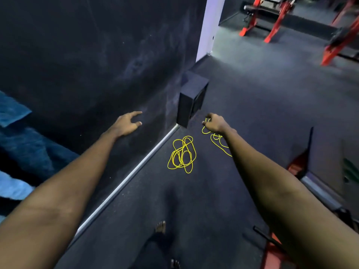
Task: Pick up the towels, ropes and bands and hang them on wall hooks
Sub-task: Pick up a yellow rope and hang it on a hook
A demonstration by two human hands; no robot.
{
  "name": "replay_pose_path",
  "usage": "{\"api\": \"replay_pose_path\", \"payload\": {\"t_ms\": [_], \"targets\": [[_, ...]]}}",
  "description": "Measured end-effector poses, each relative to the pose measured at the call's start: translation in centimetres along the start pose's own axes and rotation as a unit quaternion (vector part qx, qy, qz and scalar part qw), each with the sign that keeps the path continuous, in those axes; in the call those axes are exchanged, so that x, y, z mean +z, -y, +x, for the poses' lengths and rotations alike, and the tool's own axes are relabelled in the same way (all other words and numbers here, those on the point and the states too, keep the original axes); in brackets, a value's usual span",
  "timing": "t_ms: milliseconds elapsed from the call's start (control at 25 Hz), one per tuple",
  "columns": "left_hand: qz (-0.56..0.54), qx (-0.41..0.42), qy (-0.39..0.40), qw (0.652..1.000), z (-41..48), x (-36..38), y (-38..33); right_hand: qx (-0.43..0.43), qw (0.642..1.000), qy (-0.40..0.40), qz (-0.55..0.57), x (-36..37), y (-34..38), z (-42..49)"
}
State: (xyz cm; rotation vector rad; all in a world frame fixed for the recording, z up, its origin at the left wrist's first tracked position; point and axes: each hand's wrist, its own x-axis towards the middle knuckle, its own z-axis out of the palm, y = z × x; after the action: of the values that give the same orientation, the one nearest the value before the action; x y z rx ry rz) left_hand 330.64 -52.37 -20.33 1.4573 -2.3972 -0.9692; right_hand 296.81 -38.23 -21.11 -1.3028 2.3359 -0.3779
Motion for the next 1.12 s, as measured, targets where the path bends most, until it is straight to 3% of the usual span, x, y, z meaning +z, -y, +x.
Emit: {"api": "replay_pose_path", "payload": {"t_ms": [360,480,640,720,960,1120], "targets": [[-0.006,-0.025,0.105,0.994,16.6,10.4,1.4,0.075,0.994,0.077,-0.002,4.0,-7.6,11.7],[-0.006,-0.062,0.136,0.989,21.4,14.5,2.3,0.105,0.985,0.134,-0.024,6.4,-11.6,16.6],[-0.027,-0.119,0.135,0.983,27.7,21.4,3.3,0.086,0.978,0.188,-0.02,11.2,-16.1,24.8],[-0.06,-0.177,0.14,0.972,30.8,25.9,4.9,0.084,0.969,0.229,-0.022,14.8,-18.4,29.2],[-0.098,-0.237,0.167,0.952,38.0,39.7,11.8,0.104,0.946,0.306,-0.039,27.8,-24.5,38.9],[-0.108,-0.264,0.184,0.941,43.3,52.6,22.3,0.095,0.93,0.352,-0.052,43.9,-29.6,46.7]]}}
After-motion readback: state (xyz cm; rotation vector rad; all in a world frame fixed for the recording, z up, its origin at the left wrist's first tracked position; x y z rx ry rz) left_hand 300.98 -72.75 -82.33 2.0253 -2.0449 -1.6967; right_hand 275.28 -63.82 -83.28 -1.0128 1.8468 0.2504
